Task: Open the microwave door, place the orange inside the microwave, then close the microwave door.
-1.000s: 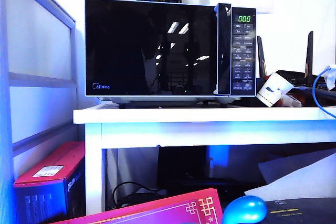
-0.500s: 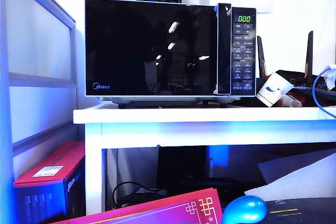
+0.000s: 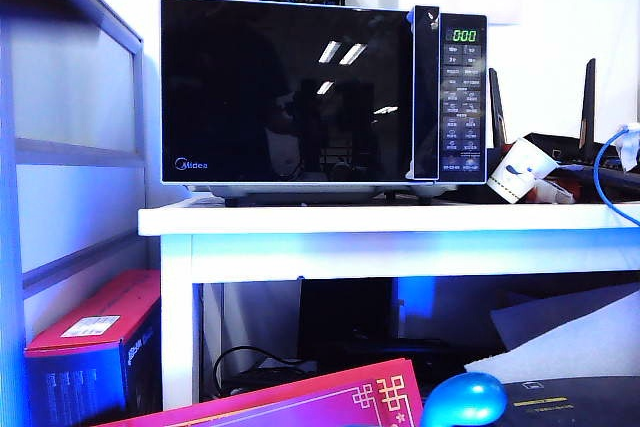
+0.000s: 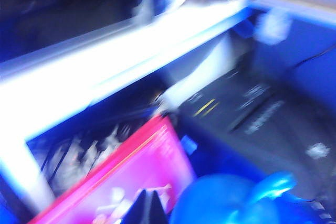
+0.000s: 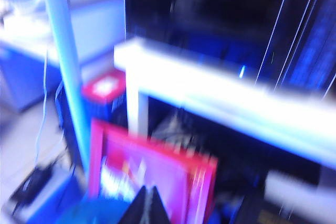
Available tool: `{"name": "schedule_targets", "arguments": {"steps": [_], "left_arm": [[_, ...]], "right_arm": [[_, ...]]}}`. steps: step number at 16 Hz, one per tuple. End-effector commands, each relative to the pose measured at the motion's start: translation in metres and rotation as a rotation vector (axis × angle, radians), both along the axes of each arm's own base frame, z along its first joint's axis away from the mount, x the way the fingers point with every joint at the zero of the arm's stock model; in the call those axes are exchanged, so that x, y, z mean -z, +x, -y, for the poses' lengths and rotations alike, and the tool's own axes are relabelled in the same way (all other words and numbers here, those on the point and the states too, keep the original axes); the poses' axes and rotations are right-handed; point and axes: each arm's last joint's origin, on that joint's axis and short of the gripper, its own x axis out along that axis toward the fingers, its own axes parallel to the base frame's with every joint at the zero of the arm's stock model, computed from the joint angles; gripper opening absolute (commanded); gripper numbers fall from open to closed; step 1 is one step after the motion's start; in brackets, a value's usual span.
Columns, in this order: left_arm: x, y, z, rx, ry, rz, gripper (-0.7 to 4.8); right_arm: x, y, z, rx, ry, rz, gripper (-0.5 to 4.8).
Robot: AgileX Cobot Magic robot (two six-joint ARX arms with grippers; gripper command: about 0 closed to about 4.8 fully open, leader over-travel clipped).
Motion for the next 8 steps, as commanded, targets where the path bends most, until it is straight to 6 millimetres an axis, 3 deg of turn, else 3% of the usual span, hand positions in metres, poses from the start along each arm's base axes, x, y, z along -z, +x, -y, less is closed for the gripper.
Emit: {"name": "schedule_targets", "arguments": {"steps": [1,5,8], "left_arm": [[0.032,0.001,0.0,-0.013,-0.026,0.049,-0.05],[0.074,-0.005,-0.004,-0.035,0.019,-0.01,-0.05],[0.08,-0.005,-0.006,-0.059,0.055,-0.011,-0.05]], "right_arm": [[0.027,0.004,-0.001,0.022,0.019,-0.047,-0.05],[0.054,0.011,-0.002,0.121,0.131,-0.122,-0.06],[0.089,0.019,-0.005,0.155,0.124,-0.215,-0.06]]}}
